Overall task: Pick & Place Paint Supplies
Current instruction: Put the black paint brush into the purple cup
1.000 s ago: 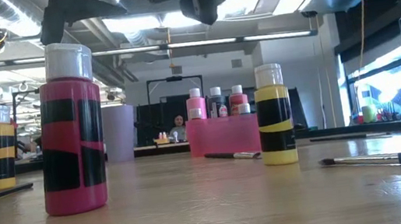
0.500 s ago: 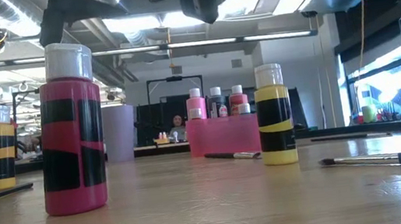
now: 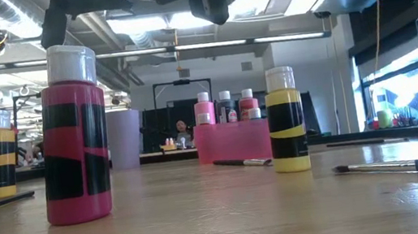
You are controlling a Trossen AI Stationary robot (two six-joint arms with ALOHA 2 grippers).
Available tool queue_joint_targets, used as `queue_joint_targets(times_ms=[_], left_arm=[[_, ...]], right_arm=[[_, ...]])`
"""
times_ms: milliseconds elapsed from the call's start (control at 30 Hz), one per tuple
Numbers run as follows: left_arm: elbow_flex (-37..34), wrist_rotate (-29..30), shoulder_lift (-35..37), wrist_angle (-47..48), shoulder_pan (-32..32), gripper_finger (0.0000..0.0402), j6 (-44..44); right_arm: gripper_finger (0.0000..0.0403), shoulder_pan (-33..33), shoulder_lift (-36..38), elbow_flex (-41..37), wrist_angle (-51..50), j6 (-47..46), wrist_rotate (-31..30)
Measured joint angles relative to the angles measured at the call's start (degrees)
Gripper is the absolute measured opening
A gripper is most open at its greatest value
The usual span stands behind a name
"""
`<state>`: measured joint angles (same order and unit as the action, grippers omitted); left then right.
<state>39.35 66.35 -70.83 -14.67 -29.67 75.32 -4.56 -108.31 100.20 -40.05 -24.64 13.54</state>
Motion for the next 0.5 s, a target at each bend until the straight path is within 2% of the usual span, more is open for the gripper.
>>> queue_joint_targets(times_ms=[267,500], left_arm=[[0.00,0.16,-0.07,5.07,0.00,0.0016,-2.47],[0.00,1.57,-0.04,7.38,0.02,0.0012,-5.66]], right_arm=[[0.0000,0.00,0.07,0.04,0.58,1.02,0.10],[0.0030,-0.02,0.09,0.05,-0.05,2.60,-4.46]])
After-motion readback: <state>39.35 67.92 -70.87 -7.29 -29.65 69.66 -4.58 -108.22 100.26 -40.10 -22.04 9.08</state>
